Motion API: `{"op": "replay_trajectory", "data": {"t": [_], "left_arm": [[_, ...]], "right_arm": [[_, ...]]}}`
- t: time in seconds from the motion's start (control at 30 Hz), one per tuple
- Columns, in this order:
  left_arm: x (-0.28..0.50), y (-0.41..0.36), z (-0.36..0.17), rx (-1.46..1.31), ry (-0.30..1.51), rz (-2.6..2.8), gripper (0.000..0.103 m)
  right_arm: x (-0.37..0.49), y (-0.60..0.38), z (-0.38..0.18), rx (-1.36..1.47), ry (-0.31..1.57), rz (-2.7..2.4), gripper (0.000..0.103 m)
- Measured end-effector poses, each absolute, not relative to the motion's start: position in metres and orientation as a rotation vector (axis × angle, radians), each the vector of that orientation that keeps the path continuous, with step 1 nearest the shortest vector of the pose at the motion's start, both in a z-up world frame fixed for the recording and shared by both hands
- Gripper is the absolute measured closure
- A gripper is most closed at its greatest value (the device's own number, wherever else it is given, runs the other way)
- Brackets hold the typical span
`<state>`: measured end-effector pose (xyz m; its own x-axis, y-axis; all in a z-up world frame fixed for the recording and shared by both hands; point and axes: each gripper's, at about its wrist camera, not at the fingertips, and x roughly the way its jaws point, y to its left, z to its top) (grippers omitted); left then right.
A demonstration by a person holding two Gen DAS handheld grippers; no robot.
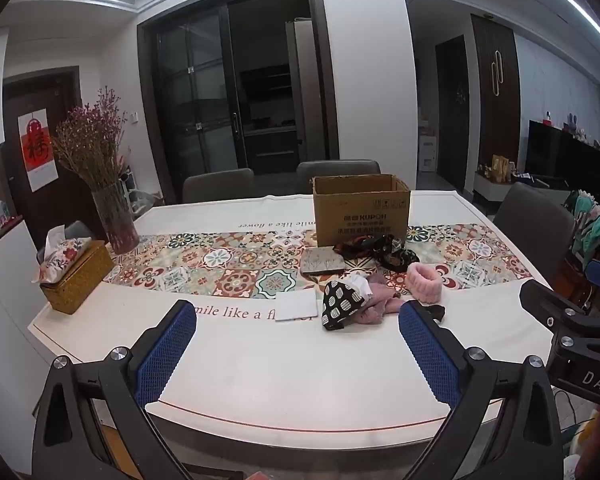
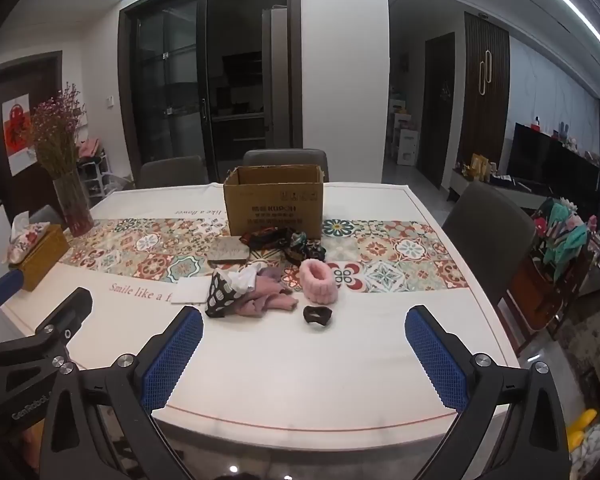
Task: Organize soft objects
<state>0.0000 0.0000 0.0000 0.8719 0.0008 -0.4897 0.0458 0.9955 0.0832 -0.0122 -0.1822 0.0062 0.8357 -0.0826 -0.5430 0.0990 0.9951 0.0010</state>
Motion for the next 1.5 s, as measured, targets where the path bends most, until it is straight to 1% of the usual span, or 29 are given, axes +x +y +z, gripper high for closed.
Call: {"op": "replay_trajectory", "data": {"t": [0.2,0.37,0.63,1.5], "left_arm": [[0.002,-0.001,-0.003,0.128,0.504,0.016,0.000],[0.002,-0.001,0.013,0.112,0.501,0.005,0.000],[-0.006,-0.002,0.011,0.108,0.459,0.001,0.000],[-0.008,-0.006,0.011,0.106,0.447,-0.007,0.000]], "right_arm": [[-0.014,-0.184,0.005,0.033,0.564,-0.103,0.001],[-0.013,-0.185,0.010,0.042,0.557,-0.102,0.001],[-0.015,-0.192,0.010,0.060,0.545,-0.106,0.001],[-0.018,-0.196,0.015,0.057,0.533,-0.106,0.001]]}}
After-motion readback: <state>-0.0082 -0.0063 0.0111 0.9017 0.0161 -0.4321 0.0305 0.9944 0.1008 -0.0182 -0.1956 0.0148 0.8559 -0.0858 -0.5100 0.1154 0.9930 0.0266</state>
